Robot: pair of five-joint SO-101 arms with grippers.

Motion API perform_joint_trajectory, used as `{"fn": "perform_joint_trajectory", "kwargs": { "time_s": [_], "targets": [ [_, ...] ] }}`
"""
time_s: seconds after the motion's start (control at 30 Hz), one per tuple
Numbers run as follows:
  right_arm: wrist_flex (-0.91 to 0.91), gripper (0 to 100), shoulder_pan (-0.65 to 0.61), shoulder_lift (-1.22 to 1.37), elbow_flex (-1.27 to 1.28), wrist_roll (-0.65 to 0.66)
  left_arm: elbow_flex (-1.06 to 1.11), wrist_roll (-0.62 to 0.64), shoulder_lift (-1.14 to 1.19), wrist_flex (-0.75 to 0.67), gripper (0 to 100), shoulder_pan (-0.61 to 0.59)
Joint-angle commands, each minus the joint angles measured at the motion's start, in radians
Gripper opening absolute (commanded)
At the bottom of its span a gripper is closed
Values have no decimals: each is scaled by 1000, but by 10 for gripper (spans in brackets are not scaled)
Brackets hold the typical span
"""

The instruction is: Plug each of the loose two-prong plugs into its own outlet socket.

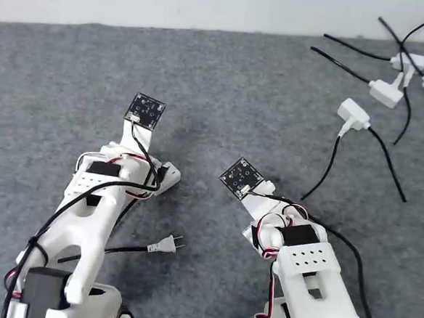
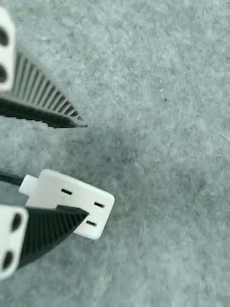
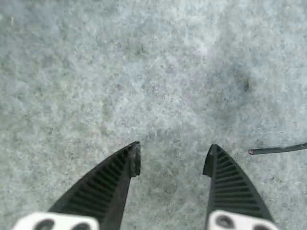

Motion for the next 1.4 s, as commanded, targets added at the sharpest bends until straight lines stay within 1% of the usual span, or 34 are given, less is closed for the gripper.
{"fn": "perform_joint_trajectory", "kwargs": {
  "time_s": [0.0,0.07,0.13,0.2,0.27,0.3,0.4,0.5,0.6,0.73,0.83,0.97,1.1,1.2,1.33,1.37],
  "targets": [
    [-10,218,1,-24,-5,-3,-45,15,-6,9,250,-8],
    [-4,218,-16,-22,-3,-3,-48,69,-5,3,250,-29],
    [30,218,-42,-24,-9,-2,-48,169,5,-31,250,-103],
    [35,218,-73,-24,-18,-8,-48,241,5,-46,250,-173],
    [51,218,-108,-24,-55,-18,-47,287,-6,-54,250,-226],
    [65,218,-128,-24,-78,-44,-48,307,-6,-54,250,-242],
    [108,218,-202,-13,-135,-117,-51,353,-15,-54,250,-276],
    [122,218,-300,-13,-163,-180,-22,385,-74,-57,250,-298],
    [122,218,-400,-13,-212,-245,68,394,-170,-132,250,-298],
    [107,218,-542,-13,-269,-358,211,394,-354,-216,250,-296],
    [44,218,-605,-12,-281,-443,318,394,-509,-272,250,-301],
    [-7,219,-633,48,-278,-450,430,391,-692,-308,250,-296],
    [-101,220,-639,222,-279,-448,486,359,-813,-308,250,-295],
    [-153,220,-670,397,-321,-450,499,358,-844,-307,250,-295],
    [-157,221,-720,587,-417,-443,495,358,-842,-307,250,-301],
    [-154,220,-730,621,-433,-425,495,358,-844,-307,250,-302]
  ]
}}
